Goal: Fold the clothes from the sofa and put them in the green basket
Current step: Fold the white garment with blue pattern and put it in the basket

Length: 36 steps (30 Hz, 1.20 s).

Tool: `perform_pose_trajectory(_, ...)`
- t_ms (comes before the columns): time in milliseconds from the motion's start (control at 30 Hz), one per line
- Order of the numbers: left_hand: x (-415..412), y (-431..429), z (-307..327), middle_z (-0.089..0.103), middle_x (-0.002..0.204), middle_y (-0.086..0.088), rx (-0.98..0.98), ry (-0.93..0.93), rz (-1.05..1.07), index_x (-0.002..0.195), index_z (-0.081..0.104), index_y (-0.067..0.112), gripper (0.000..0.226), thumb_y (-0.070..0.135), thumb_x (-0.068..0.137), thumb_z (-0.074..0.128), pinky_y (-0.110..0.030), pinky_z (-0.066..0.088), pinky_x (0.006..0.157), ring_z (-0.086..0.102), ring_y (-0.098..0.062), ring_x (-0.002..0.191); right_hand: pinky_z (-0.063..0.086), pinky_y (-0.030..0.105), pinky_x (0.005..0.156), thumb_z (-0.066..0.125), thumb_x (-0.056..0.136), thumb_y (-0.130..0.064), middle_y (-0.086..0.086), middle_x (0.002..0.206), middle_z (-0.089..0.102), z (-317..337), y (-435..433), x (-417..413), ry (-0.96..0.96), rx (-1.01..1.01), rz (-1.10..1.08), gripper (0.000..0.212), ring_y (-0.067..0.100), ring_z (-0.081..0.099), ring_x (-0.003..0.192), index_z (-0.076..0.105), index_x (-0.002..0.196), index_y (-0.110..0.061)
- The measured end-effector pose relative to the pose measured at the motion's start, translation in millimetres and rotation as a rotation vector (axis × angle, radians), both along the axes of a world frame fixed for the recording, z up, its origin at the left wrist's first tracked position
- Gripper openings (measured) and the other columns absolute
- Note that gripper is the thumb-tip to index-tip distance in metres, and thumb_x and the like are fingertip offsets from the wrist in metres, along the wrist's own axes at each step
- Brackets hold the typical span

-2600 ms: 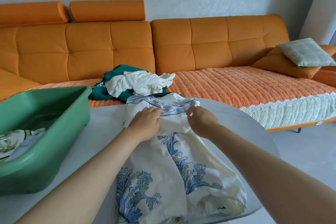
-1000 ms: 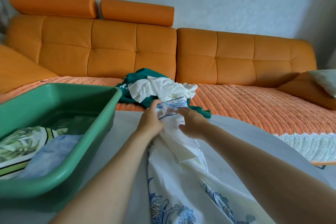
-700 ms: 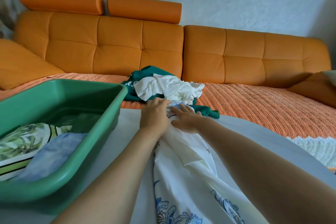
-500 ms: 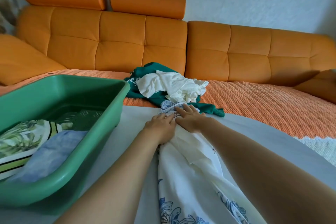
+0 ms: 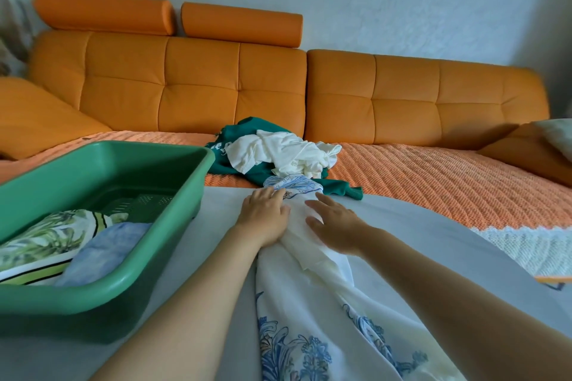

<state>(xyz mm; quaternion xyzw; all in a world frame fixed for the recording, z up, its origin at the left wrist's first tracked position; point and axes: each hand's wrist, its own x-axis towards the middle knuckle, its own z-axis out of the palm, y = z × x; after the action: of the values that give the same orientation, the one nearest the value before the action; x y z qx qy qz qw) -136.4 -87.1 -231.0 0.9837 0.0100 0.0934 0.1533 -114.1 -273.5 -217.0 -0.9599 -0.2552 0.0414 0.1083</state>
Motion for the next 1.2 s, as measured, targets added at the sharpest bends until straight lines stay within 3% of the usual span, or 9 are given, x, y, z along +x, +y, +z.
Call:
perform_pose_trajectory(167, -34.0, -34.4, 17.1, 0.047, 0.126, -0.004, -0.013, -0.251, -0.049, 0.121, 0.052, 0.019, 0.026, 0.020, 0.097, 0.043, -0.037, 0.033, 0.093, 0.041, -0.025, 0.117, 0.043, 0.040, 0.103, 0.045, 0.097, -0.042, 0.002, 0.132, 0.051, 18.2, -38.7, -52.3, 0.048, 0.049, -0.041, 0.038, 0.024, 0.052, 0.121, 0.054, 0.132, -0.030)
perform_pose_trajectory(300, -73.5, -62.5, 23.5, 0.050, 0.110, 0.002, -0.086, -0.086, -0.191, 0.095, 0.046, 0.025, 0.014, 0.012, 0.090, 0.043, -0.035, 0.036, 0.077, 0.048, -0.021, 0.095, 0.051, 0.039, 0.094, 0.057, 0.088, -0.047, 0.003, 0.113, 0.067, 30.1, -65.5, -86.7, 0.230, -0.083, -0.082, 0.039, 0.022, 0.061, 0.105, 0.066, 0.113, -0.019)
perform_pose_trajectory(433, -111.6, -76.8, 31.9, 0.054, 0.091, 0.010, -0.028, -0.011, -0.281, 0.077, 0.053, 0.027, 0.019, 0.013, 0.086, 0.044, -0.031, 0.045, 0.072, 0.053, -0.016, 0.090, 0.050, 0.041, 0.099, 0.061, 0.088, -0.041, 0.011, 0.121, 0.067, 30.0, -82.5, -111.6, 0.269, -0.212, -0.049, 0.046, 0.027, 0.061, 0.113, 0.067, 0.118, -0.006)
perform_pose_trajectory(600, -155.1, -93.6, 32.1, 0.060, 0.105, 0.013, -0.073, 0.248, -0.328, 0.093, 0.069, 0.030, 0.016, 0.028, 0.085, 0.055, -0.035, 0.054, 0.082, 0.062, -0.014, 0.095, 0.048, 0.044, 0.102, 0.058, 0.089, -0.041, 0.014, 0.133, 0.060, 40.5, -88.4, -131.8, 0.360, -0.221, -0.060, 0.057, 0.032, 0.059, 0.121, 0.058, 0.132, -0.005)
perform_pose_trajectory(700, -170.3, -98.9, 24.6, 0.045, 0.141, 0.012, 0.015, 0.364, -0.389, 0.129, 0.059, 0.036, 0.051, 0.056, 0.082, 0.062, -0.031, 0.042, 0.094, 0.045, -0.012, 0.128, 0.045, 0.031, 0.089, 0.062, 0.089, -0.032, 0.001, 0.135, 0.055, 38.5, -97.7, -143.3, 0.326, -0.285, -0.082, 0.050, 0.021, 0.055, 0.117, 0.053, 0.136, -0.017)
perform_pose_trajectory(867, -189.8, -109.9, 17.6, 0.020, 0.157, 0.006, 0.176, 0.485, -0.442, 0.151, 0.035, 0.031, 0.086, 0.070, 0.079, 0.062, -0.043, 0.028, 0.117, 0.016, -0.022, 0.148, 0.045, 0.029, 0.060, 0.045, 0.091, -0.011, 0.003, 0.081, 0.061, 42.1, -101.7, -149.2, 0.129, -0.168, -0.152, 0.023, 0.025, 0.057, 0.078, 0.067, 0.085, -0.011)
perform_pose_trajectory(967, -199.6, -112.3, 19.4, -0.002, 0.166, 0.010, 0.176, 0.569, -0.449, 0.156, 0.021, 0.044, 0.086, 0.065, 0.084, 0.063, -0.045, 0.014, 0.123, -0.001, -0.018, 0.153, 0.053, 0.032, 0.067, 0.049, 0.094, -0.021, 0.003, 0.088, 0.069, 60.2, -98.4, -153.6, 0.029, 0.027, -0.192, 0.025, 0.024, 0.063, 0.081, 0.073, 0.094, -0.014)
perform_pose_trajectory(1067, -202.5, -100.2, 38.2, 0.029, 0.161, 0.009, -0.025, 0.602, -0.398, 0.145, 0.047, 0.043, 0.058, 0.050, 0.089, 0.062, -0.032, 0.034, 0.110, 0.033, -0.014, 0.143, 0.056, 0.035, 0.071, 0.057, 0.093, -0.027, 0.008, 0.092, 0.074, 74.6, -91.7, -161.0, 0.060, 0.168, -0.147, 0.027, 0.023, 0.066, 0.081, 0.078, 0.096, -0.010)
perform_pose_trajectory(1200, -198.8, -64.5, 56.3, 0.074, 0.101, -0.007, -0.619, 0.446, -0.047, 0.110, 0.065, 0.012, 0.023, 0.018, 0.102, 0.045, -0.022, 0.049, 0.052, 0.072, -0.024, 0.080, 0.051, 0.022, 0.058, 0.065, 0.093, -0.028, 0.009, 0.094, 0.075, 74.2, -70.8, -182.8, 0.384, 0.475, -0.058, 0.021, 0.011, 0.060, 0.064, 0.078, 0.101, -0.014)
